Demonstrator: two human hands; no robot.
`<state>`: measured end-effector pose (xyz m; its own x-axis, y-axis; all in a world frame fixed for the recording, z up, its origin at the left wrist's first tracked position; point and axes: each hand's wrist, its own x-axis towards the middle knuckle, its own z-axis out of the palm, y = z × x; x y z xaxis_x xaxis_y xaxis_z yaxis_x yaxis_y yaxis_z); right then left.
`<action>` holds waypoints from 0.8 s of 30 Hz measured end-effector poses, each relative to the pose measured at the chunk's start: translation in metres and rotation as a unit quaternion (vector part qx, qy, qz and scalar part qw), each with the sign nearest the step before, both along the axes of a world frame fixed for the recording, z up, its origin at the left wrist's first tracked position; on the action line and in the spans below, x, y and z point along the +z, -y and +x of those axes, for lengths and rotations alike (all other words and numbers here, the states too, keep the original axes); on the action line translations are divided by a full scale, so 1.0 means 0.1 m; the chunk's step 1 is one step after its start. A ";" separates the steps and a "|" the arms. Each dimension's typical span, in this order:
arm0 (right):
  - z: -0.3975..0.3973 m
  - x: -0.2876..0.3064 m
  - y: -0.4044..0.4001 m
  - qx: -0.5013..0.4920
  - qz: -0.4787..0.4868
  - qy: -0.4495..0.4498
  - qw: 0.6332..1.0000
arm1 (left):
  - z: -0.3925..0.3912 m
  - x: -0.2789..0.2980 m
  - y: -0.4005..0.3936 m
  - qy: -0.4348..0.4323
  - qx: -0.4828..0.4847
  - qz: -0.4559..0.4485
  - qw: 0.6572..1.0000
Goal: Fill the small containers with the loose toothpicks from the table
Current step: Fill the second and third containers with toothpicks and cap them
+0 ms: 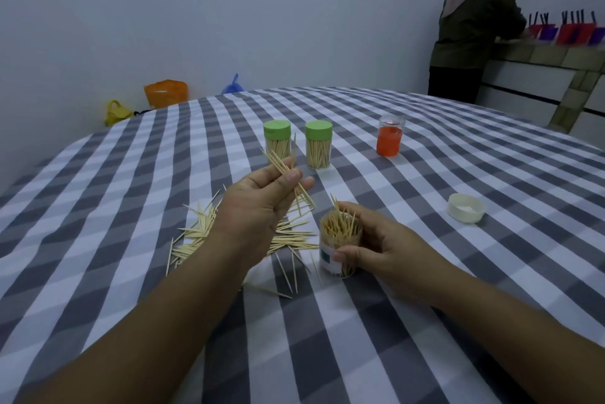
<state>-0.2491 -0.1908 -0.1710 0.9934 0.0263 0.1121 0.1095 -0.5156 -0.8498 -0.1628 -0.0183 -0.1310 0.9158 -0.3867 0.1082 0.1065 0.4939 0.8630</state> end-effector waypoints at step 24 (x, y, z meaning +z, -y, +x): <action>0.04 -0.05 0.06 0.012 -0.007 0.010 1.000 | -0.16 -0.01 0.01 0.166 0.048 0.257 0.951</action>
